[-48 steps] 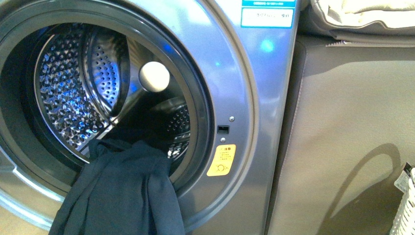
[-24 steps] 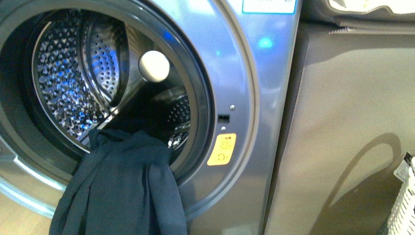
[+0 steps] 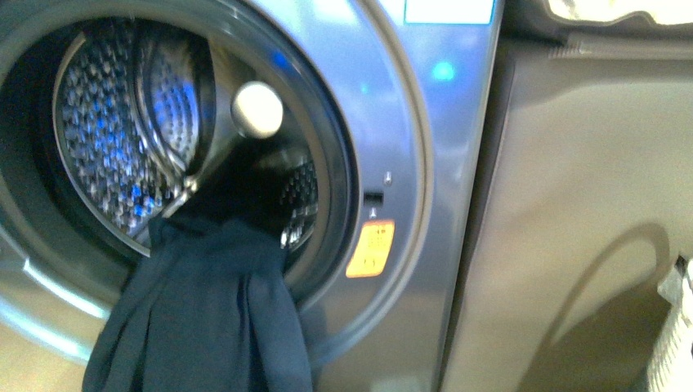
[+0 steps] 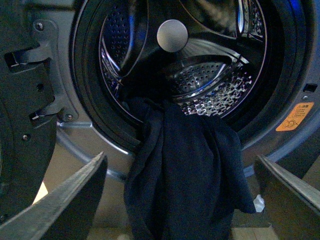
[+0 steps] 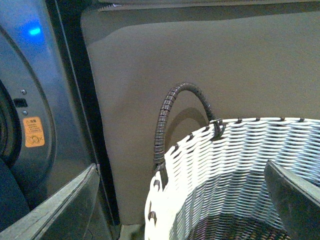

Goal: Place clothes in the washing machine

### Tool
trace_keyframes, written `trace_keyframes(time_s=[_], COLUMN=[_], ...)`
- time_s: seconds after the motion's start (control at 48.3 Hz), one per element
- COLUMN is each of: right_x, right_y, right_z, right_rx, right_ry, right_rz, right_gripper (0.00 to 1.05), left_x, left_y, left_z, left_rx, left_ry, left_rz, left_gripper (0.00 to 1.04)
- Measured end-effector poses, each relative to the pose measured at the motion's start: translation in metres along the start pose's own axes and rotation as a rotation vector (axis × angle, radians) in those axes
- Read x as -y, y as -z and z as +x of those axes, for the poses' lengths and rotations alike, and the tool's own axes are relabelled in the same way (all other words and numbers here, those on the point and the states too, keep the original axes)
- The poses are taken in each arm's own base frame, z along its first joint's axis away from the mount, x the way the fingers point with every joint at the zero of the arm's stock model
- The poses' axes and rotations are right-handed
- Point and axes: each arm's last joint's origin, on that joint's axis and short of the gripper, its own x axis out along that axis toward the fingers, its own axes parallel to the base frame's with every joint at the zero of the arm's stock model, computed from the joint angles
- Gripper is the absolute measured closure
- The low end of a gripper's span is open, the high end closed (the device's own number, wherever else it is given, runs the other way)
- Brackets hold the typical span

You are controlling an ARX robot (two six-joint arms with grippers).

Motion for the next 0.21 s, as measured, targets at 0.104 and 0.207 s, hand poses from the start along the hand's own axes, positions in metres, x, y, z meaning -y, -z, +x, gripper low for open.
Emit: trace_keyframes(time_s=[0.104, 0.207], right_x=[0.0, 0.0], right_y=[0.0, 0.0], right_z=[0.0, 0.0], right_rx=[0.0, 0.0], right_ry=[0.001, 0.0], right_rz=[0.0, 0.0], right_gripper=[0.07, 0.07], left_x=[0.0, 0.0], left_y=[0.0, 0.0], left_z=[0.0, 0.0], left_rx=[0.0, 0.0], left_ry=[0.0, 0.0], left_rz=[0.0, 0.0], left_gripper=[0.07, 0.07])
